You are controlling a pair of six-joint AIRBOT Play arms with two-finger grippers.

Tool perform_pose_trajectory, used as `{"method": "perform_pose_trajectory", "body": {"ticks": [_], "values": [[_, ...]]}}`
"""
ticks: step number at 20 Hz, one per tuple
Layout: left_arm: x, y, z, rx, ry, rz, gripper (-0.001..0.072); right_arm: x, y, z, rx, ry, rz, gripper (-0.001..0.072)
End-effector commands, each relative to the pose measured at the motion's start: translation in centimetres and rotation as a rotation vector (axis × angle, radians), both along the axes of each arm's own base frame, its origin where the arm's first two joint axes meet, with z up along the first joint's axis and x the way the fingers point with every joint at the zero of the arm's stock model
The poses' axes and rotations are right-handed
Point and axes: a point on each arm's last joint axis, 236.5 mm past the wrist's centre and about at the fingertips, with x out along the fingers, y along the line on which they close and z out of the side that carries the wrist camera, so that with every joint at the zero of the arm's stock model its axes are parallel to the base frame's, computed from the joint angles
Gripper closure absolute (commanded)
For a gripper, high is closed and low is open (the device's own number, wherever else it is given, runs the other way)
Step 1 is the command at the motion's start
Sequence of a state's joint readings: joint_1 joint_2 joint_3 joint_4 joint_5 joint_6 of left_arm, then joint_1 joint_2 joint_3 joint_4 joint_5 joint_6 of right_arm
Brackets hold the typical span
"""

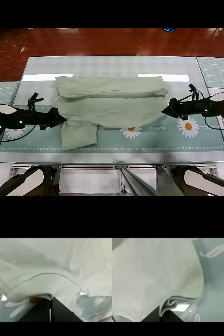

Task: Fold the shirts.

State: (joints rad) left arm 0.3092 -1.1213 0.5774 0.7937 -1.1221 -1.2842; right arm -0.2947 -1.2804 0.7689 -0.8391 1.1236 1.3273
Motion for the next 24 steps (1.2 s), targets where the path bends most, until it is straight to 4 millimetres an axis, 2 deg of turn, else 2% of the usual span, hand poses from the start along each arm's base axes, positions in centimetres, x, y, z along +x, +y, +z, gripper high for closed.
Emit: {"method": "perform_pose_trajectory", "body": {"ticks": [1,4,9,12,17,19,22,23,24], "values": [[2.0,1.3,3.7,-0.012,-0.065,-0.036,0.0681,1.8,-0.8,2.9,-0.062,-0.084,0.063,0.0693],[5.5,1.8,5.6,0.009,-0.124,-0.058,0.0681,4.9,-1.4,4.7,-0.062,-0.143,0.034,0.0693],[12.6,0.7,5.7,-0.004,-0.118,-0.105,0.0681,10.7,-2.0,6.2,-0.019,-0.213,-0.005,0.0694],[17.3,0.5,5.7,-0.018,-0.116,-0.114,0.0681,12.9,-2.0,5.3,0.023,-0.208,-0.023,0.0693],[23.2,0.7,5.3,-0.056,-0.091,-0.138,0.0681,15.9,-2.9,3.4,0.025,-0.214,-0.043,0.0694],[24.9,1.1,4.5,-0.059,-0.088,-0.121,0.0681,17.1,-3.0,2.9,0.033,-0.215,-0.045,0.0693],[25.4,1.1,2.4,-0.068,-0.057,-0.118,0.0679,18.7,-2.5,1.5,0.032,-0.222,-0.054,0.0693],[25.3,0.8,1.7,-0.071,-0.042,-0.121,0.0580,19.3,-2.4,0.9,0.018,-0.231,-0.068,0.0677],[25.1,0.5,1.2,-0.077,-0.028,-0.131,0.0318,19.9,-2.3,0.4,0.002,-0.242,-0.080,0.0476]]}}
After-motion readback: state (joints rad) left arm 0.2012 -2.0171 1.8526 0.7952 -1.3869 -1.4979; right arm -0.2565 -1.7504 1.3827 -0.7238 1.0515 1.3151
